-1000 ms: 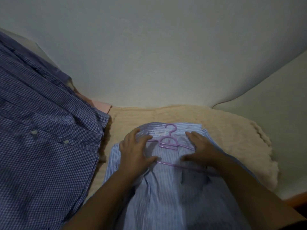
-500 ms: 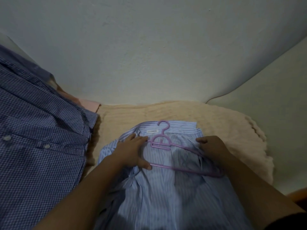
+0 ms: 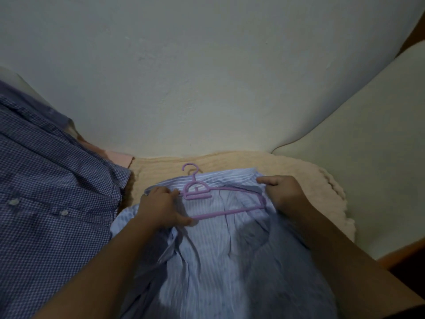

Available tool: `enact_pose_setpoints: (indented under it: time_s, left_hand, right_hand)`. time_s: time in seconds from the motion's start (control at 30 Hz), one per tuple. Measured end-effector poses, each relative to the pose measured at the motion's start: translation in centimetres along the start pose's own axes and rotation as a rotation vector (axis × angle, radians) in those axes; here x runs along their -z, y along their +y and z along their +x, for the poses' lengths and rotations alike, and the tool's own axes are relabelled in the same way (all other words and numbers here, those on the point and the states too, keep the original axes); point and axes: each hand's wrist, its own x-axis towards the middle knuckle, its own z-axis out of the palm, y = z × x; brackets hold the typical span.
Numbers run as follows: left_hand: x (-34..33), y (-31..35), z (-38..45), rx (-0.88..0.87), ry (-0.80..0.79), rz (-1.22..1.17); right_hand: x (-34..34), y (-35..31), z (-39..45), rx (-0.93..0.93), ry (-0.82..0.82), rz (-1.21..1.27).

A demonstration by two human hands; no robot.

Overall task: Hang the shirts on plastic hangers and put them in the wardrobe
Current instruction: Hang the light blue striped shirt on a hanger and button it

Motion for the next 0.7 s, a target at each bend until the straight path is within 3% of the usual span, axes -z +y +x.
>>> enact_pose_setpoints:
  time_s: [0.17, 0.3, 0.4, 0.47, 0.6, 0.7]
  left_hand:
    - [1.8, 2.7, 0.8, 0.018, 0.127, -0.031]
    - [0.6, 5.1, 0.7, 0.031, 0.109, -0.153]
    - [-3.0, 5.6, -2.3, -0.009, 0.299, -0.284]
    - [-5.3, 5.9, -5.0, 0.096, 0.429, -0.424]
    - [-6.7, 6.8, -9.5, 0.407, 0.398, -0.669]
    - [-5.9, 8.5, -10.7, 0.461, 0.374, -0.955]
  right_hand:
    - [-4.3, -3.8, -2.4, 0.078, -0.115, 0.187]
    - [-6.9, -3.0, -3.4, 0.000, -0.164, 0.282]
    - [-7.2, -0.6, -4.8, -0.027, -0.118, 0.306]
    - [-7.4, 1.0, -6.3, -0.074, -0.099, 0.348]
    - [-8.6, 3.5, -9.3, -0.132, -0.109, 0.311]
    - [-9.9, 3.3, -10.8, -0.202, -0.145, 0.381]
